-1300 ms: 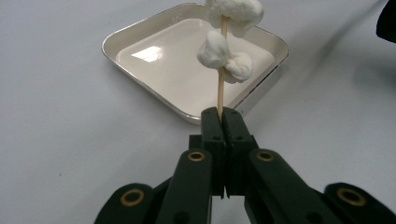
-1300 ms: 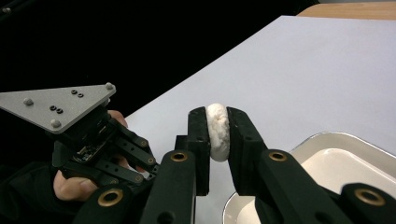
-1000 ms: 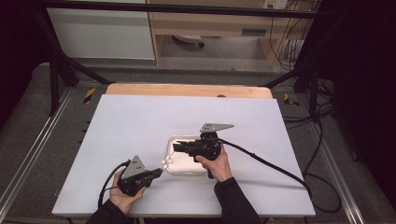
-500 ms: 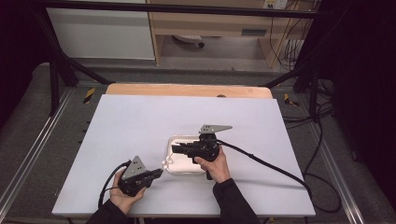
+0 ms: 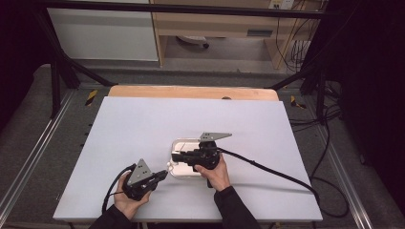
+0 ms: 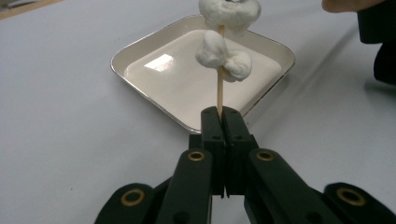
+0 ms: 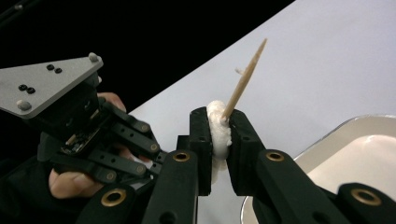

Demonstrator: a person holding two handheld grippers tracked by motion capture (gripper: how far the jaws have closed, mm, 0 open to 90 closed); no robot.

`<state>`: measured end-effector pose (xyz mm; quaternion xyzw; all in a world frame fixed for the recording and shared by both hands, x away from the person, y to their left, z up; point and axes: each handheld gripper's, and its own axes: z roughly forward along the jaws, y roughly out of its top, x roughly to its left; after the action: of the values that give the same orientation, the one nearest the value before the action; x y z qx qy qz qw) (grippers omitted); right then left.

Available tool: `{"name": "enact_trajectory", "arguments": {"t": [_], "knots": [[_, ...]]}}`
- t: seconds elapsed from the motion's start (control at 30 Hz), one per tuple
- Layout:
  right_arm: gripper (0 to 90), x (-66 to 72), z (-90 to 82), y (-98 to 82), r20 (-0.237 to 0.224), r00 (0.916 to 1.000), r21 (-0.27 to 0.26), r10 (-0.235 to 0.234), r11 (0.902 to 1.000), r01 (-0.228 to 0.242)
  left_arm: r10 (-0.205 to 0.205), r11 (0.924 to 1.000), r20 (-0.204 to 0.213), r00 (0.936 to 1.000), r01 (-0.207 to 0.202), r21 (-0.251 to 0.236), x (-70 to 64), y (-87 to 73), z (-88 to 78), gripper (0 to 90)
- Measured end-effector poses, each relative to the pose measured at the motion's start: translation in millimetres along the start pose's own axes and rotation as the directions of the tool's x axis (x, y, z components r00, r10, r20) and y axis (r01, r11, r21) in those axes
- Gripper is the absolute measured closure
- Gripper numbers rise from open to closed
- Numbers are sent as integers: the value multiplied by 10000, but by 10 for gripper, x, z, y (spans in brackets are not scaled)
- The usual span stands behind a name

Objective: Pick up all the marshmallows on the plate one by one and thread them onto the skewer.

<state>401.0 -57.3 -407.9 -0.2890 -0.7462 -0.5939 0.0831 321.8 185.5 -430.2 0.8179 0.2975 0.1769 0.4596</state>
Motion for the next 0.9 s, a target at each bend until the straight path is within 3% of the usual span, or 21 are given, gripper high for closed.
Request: {"name": "enact_trajectory", "arguments": {"t": [0.23,0.37,0.5,0.67,0.73,0.9], "knots": [[776,9,-38,35,205,9998,-84,-68,9999,69,-143,9995,358,9993,152,-260,27,-7,-6,892],[642,36,-107,79,581,9980,-344,-233,9991,253,-682,9975,307,9972,688,-179,68,-43,-29,892],[513,33,-214,108,1056,9932,-300,-500,9981,534,-797,9966,306,9964,803,-189,81,-45,-35,892],[336,-7,-316,67,1804,9794,45,-907,9958,914,-826,9965,318,9961,830,-113,83,-44,-22,891],[255,-30,-352,31,2153,9680,318,-1288,9917,1249,-877,9961,277,9958,879,-64,88,-45,-22,891],[128,-125,-476,-33,2800,9487,717,-1469,9887,1319,-938,9956,329,9951,938,7,107,-39,-26,890]]}}
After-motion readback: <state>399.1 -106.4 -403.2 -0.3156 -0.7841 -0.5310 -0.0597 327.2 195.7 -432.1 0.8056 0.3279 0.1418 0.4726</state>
